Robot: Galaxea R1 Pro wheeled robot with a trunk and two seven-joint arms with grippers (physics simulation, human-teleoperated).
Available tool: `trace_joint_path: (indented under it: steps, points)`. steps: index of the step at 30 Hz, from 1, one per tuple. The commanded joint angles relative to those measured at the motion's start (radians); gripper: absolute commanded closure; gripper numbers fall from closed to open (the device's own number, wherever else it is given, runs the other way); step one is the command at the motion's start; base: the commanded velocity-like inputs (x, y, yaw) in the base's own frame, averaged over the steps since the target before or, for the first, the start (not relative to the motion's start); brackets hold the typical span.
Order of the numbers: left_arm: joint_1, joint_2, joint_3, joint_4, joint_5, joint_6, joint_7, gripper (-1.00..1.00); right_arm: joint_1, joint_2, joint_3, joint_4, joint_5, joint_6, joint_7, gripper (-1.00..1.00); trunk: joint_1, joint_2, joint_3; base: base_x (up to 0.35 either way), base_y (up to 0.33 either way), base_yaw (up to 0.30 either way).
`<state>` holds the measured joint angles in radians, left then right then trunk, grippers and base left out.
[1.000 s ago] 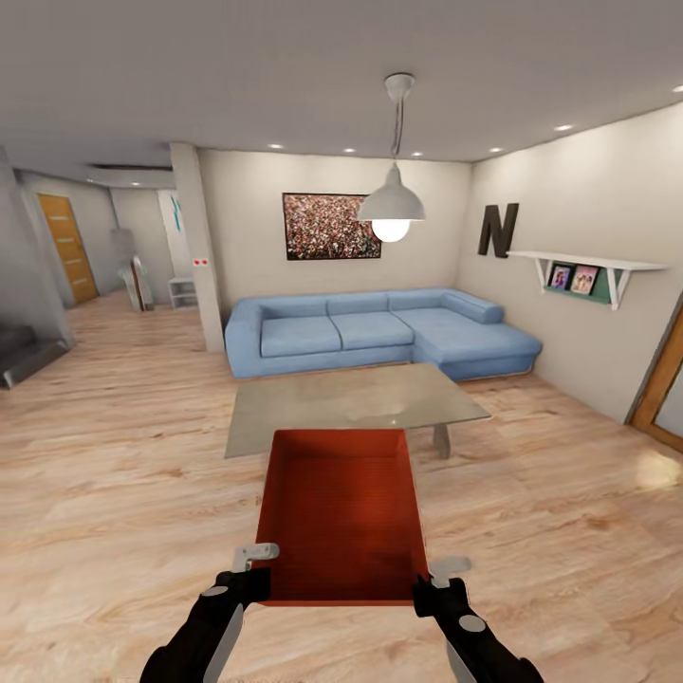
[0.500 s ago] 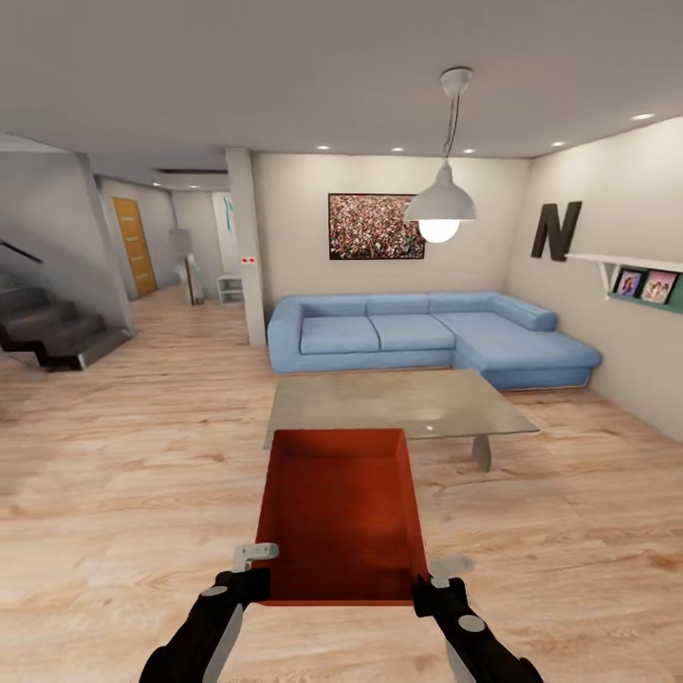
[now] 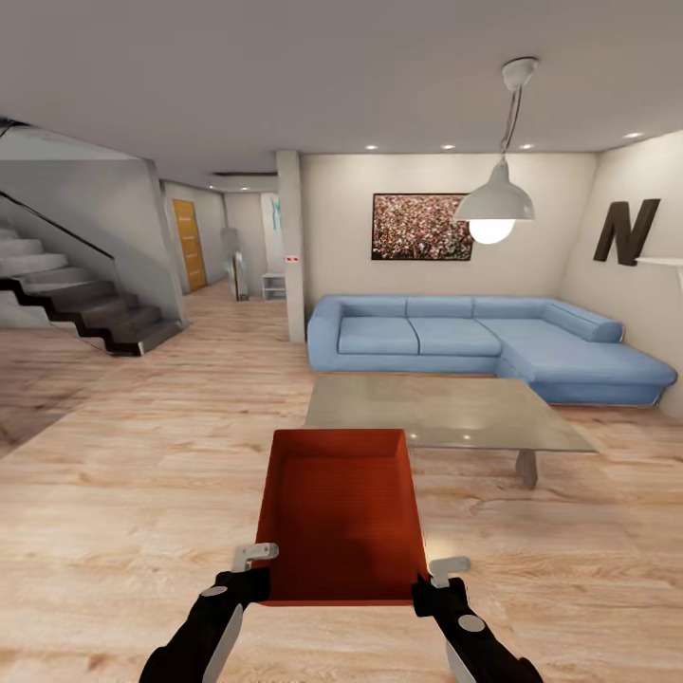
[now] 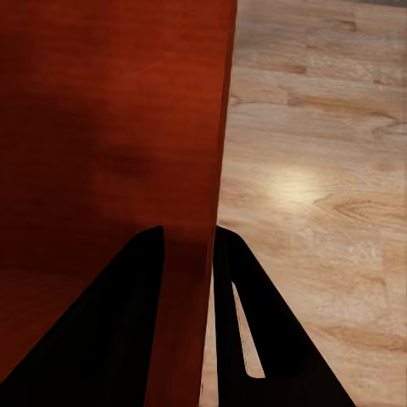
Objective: Move the two storage containers from the living room to the garage. In the garage, place one container on the floor and stack the other container on top of it (either order is fine).
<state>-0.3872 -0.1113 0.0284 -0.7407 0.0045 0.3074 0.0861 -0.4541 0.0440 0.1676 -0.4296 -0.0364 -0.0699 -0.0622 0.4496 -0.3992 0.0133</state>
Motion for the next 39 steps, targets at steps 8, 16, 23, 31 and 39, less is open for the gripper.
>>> trace_joint_path:
  steps: [8,16,23,31,39]
  points:
    - [0.001,0.021,0.007,-0.002,-0.02,0.008,0.023,1.0,-0.001,-0.001,0.001,-0.003,-0.021,-0.002,0.005,1.0,0.0,-0.001,0.0,0.024,0.002,0.293]
    - [0.001,0.021,0.007,-0.002,-0.02,0.012,0.023,1.0,-0.001,-0.001,0.001,-0.003,-0.02,-0.002,0.005,1.0,0.0,-0.001,0.0,0.277,0.071,0.292]
    - [0.001,0.021,0.007,-0.002,-0.02,0.012,0.023,1.0,-0.001,0.0,0.001,-0.003,-0.02,-0.002,0.005,1.0,0.0,-0.001,0.0,0.307,0.095,0.292]
    - [0.001,0.021,0.007,-0.002,-0.02,0.012,0.023,1.0,-0.001,0.0,0.001,-0.003,-0.021,-0.002,0.005,1.0,0.0,-0.001,0.0,0.307,0.127,0.292]
    - [0.001,0.021,0.007,-0.002,-0.02,0.012,0.024,1.0,-0.001,0.0,0.001,-0.003,-0.021,-0.004,0.005,1.0,0.0,-0.001,0.0,0.307,0.136,0.154]
